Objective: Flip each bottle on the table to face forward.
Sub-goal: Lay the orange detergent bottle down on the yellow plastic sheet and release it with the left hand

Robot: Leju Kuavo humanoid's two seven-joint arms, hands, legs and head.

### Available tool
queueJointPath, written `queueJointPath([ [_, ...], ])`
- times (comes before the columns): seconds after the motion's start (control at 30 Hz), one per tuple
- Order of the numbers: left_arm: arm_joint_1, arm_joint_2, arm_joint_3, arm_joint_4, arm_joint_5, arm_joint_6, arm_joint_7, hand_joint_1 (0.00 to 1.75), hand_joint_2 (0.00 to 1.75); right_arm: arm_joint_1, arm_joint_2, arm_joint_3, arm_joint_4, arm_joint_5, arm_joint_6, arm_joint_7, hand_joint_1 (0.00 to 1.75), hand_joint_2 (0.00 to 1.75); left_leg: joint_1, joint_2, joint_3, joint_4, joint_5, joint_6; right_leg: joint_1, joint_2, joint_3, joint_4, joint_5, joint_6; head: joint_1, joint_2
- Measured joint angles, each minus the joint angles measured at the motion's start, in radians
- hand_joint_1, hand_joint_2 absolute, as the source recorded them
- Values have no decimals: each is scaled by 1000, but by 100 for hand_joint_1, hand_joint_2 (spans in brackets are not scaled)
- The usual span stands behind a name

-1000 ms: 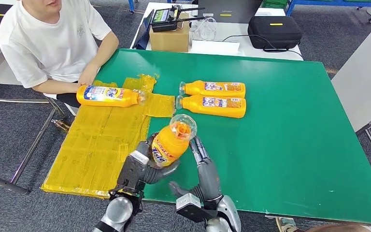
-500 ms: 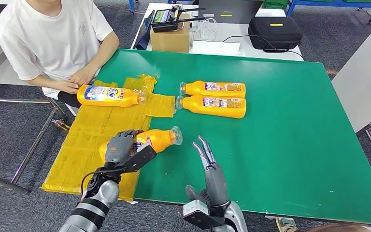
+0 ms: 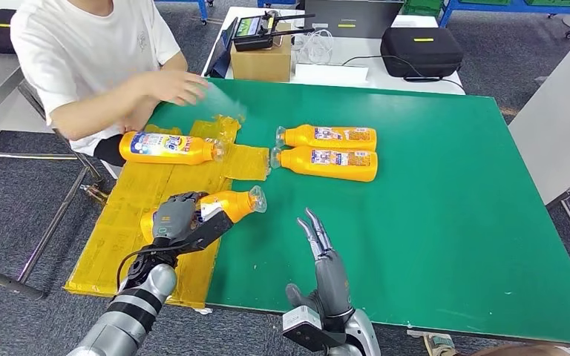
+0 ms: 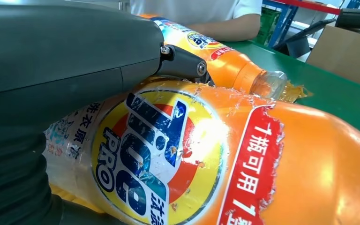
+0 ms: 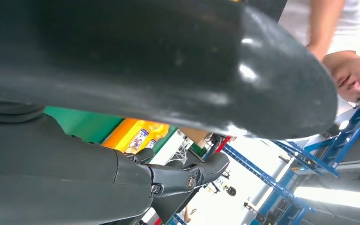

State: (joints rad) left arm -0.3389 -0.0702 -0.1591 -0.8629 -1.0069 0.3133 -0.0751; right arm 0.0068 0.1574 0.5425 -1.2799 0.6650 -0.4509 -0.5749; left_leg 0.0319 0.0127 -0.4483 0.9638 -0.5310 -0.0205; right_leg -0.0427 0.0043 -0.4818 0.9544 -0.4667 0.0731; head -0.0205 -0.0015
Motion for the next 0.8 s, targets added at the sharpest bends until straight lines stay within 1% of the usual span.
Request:
queueJointPath([
  [0.03,-3,1,0,5,-13,0,9,173,175,0,0,0,0,-1,1,0,0,0,0,0,0,0,0,0,0,0,0,0,0,0,0,0],
  [0.07,-8,2,0,13,-32,-3,21,165,175,0,0,0,0,-2,3,0,0,0,0,0,1,0,0,0,0,0,1,0,0,0,0,0],
  [0.1,-16,4,0,26,-53,-10,35,147,175,0,0,0,0,-3,5,0,0,0,0,0,1,0,0,0,0,0,1,0,0,0,0,0],
  [0.13,-27,8,0,41,-72,-20,45,115,175,0,0,0,1,-5,7,-1,0,0,0,0,1,0,0,0,0,0,2,0,0,0,0,0],
  [0.2,-51,18,0,75,-100,-49,54,41,175,-1,0,0,4,-9,9,-3,0,0,0,0,2,0,0,-1,0,0,2,1,0,0,0,0],
  [0.23,-63,24,0,93,-108,-70,47,16,175,-1,0,0,8,-14,9,-6,0,0,0,0,2,0,0,-1,0,0,3,1,0,0,0,0],
  [0.27,-76,30,-1,111,-114,-96,34,4,175,-3,0,0,12,-21,9,-11,0,0,0,0,2,0,1,-1,0,0,3,1,0,0,0,0],
  [0.3,-88,38,-2,130,-118,-125,16,0,175,-5,0,0,18,-30,9,-18,0,0,0,0,2,0,1,-1,0,0,4,1,0,0,0,0],
  [0.43,-133,73,-7,205,-93,-261,-68,0,175,-25,4,-3,63,-84,3,-63,0,0,0,-1,5,-1,1,-1,0,0,7,1,0,0,0,0],
  [0.5,-154,94,-16,235,-79,-310,-96,0,175,-40,11,-5,94,-105,-3,-85,0,0,0,-1,7,-1,1,-1,0,0,9,1,0,0,0,0],
  [0.63,-173,125,-52,262,-92,-321,-103,0,175,-62,20,-8,144,-127,-10,-108,0,0,0,0,9,-1,0,-1,0,0,12,1,0,0,0,0],
  [0.8,-177,142,-82,268,-97,-317,-97,0,175,-71,23,-14,172,-131,-10,-111,0,0,0,-1,11,-1,0,-1,0,0,13,1,0,0,0,0],
])
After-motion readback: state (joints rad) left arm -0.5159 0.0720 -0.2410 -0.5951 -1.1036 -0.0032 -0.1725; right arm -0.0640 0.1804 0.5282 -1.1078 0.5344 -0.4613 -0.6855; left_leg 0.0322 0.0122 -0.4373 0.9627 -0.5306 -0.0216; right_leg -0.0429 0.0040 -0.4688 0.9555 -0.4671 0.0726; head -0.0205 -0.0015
